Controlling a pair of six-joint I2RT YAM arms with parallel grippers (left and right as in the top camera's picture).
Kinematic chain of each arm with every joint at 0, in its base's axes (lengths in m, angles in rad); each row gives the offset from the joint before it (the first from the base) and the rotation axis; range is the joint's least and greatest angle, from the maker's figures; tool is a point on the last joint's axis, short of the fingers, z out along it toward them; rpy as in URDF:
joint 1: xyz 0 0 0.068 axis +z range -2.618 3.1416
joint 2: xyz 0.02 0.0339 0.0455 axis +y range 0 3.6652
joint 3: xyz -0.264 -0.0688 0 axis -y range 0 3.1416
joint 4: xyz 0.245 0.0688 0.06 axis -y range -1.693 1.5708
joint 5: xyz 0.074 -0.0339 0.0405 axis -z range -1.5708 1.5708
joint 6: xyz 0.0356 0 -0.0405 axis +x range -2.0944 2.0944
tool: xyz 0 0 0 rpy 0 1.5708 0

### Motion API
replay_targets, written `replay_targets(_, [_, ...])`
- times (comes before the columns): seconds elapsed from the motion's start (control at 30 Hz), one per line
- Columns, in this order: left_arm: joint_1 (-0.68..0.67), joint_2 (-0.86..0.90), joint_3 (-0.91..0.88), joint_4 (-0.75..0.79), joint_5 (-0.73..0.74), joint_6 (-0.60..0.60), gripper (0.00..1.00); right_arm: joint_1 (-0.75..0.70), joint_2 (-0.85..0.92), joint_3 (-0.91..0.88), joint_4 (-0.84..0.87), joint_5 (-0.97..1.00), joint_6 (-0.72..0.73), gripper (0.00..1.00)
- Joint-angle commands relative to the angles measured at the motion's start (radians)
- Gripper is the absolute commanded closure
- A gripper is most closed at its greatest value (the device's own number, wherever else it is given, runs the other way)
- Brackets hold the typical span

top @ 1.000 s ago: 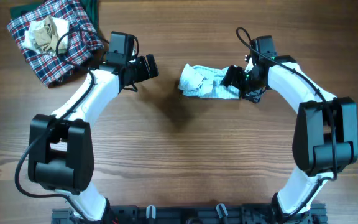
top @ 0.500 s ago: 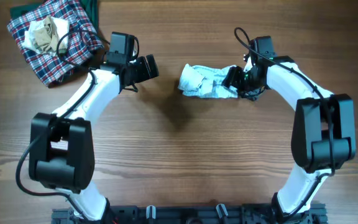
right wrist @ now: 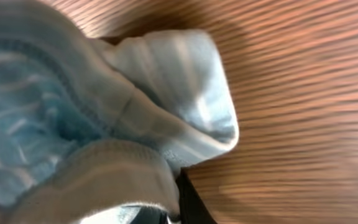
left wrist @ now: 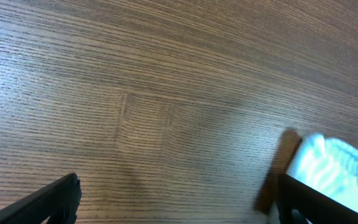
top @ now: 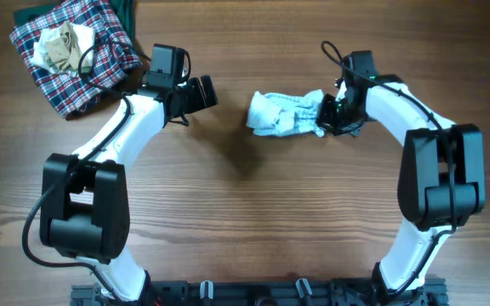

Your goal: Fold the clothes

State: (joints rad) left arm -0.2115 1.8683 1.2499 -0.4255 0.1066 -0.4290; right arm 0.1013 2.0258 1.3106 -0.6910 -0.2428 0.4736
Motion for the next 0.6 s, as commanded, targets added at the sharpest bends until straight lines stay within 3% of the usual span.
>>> replay_targets(0.0, [-0.007, 0.011, -0.007, 0.003, 0.015, -0.013, 0.0, -0.032, 0.019, 0.053, -0.044, 0.074, -0.039, 0.96])
replay_targets(0.27, [-0.007, 0.011, -0.007, 0.005, 0.015, -0.013, 0.0, -0.031, -0.001, 0.137, -0.161, 0.239, -0.056, 0.96])
replay_targets(0.57, [-0.007, 0.011, -0.007, 0.006, 0.015, -0.013, 0.0, 0.051, -0.001, 0.266, -0.256, 0.268, -0.106, 0.96])
